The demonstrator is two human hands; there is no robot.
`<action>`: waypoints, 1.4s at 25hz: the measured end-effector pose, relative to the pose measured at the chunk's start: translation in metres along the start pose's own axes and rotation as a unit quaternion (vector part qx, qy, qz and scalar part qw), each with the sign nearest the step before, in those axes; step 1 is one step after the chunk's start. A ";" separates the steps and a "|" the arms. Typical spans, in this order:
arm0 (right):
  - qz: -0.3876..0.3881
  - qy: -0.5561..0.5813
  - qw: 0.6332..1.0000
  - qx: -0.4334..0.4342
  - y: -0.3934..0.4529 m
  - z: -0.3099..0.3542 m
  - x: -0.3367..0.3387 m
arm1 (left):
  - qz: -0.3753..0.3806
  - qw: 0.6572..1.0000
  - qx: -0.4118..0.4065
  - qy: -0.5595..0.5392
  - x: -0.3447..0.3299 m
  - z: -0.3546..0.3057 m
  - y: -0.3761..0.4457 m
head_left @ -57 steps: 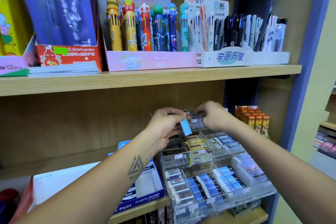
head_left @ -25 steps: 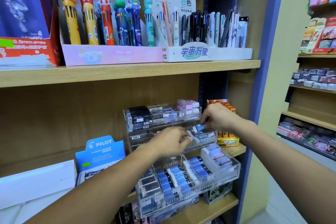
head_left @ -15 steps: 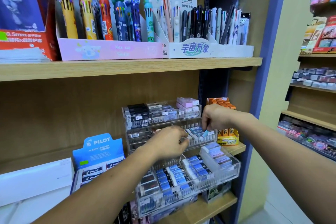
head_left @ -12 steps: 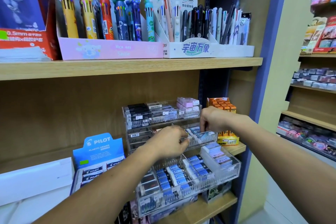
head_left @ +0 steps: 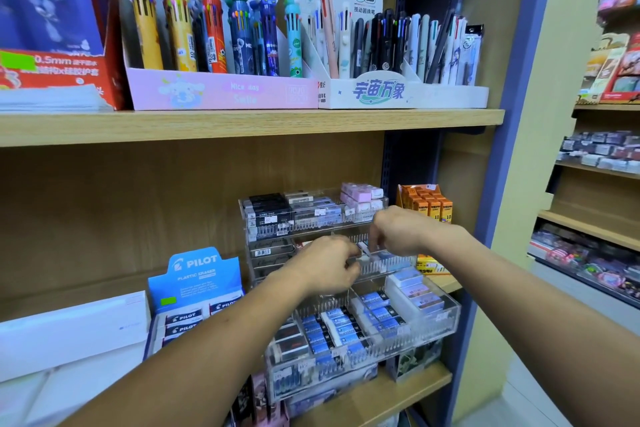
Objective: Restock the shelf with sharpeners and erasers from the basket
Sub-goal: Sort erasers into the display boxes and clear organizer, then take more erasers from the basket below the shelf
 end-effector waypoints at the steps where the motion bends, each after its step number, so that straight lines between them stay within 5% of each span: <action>1: 0.003 0.018 1.000 -0.002 -0.001 0.002 -0.002 | -0.003 1.000 0.002 -0.008 0.002 0.000 0.000; 6: 0.009 0.016 1.000 -0.024 -0.009 0.004 -0.012 | -0.044 0.998 0.004 -0.038 0.029 -0.006 -0.003; 11: -0.116 0.153 0.981 0.002 -0.043 0.047 0.027 | -0.091 0.995 0.040 0.010 0.068 -0.015 -0.061; 15: -0.152 0.335 0.930 0.017 -0.090 0.124 0.031 | -0.101 0.987 0.104 0.064 0.090 0.000 -0.156; 20: -0.116 0.340 0.931 0.066 -0.112 0.232 -0.029 | -0.033 0.977 0.180 0.106 0.061 0.031 -0.259; 26: 0.091 0.249 0.961 0.071 -0.109 0.323 -0.216 | 0.164 0.941 0.296 0.025 -0.104 0.087 -0.359; 32: 0.330 0.193 0.922 0.058 -0.149 0.347 -0.411 | 0.330 0.874 0.327 -0.146 -0.282 0.090 -0.442; 35: 0.384 0.135 0.913 0.033 -0.179 0.334 -0.495 | 0.388 0.832 0.357 -0.172 -0.345 0.088 -0.488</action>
Point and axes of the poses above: each hand's wrist, its own y-axis towards the middle knuckle, its own x-axis out of the back of the hand, z = x × y, the point moved 7 cm from there along y, towards the middle knuckle, and after that the axes turned 6 degrees about -z, right-handed, at the moved point
